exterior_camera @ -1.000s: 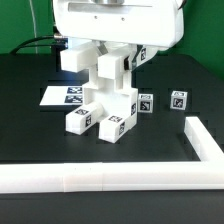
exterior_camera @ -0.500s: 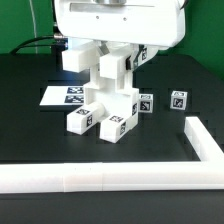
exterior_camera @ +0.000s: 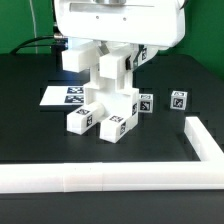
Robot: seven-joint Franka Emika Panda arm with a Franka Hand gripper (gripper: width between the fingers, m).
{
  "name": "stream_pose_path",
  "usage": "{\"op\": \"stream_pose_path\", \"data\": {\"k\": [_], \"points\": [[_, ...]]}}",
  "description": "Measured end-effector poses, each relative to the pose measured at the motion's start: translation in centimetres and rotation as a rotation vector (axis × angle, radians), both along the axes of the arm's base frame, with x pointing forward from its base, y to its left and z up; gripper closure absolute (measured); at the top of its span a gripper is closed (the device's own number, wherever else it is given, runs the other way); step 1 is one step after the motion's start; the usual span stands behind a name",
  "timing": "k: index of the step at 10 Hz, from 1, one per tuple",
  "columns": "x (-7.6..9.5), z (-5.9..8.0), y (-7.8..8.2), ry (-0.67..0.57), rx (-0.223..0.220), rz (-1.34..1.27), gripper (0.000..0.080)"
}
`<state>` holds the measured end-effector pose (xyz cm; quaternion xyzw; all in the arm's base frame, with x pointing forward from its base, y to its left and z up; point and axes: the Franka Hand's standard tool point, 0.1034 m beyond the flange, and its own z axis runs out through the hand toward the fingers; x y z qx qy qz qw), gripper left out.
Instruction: Assemble chair
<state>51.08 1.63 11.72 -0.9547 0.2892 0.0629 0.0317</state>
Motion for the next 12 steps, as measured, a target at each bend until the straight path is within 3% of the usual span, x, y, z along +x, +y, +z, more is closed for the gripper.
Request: {"op": "stream_pose_path", "data": {"k": [10, 12], "points": [[-0.5, -1.0, 0.2, 0.012, -0.007, 0.005, 0.0511], [-0.6, -2.0, -0.1, 0.022, -0.013, 0.029, 0.0511]]}}
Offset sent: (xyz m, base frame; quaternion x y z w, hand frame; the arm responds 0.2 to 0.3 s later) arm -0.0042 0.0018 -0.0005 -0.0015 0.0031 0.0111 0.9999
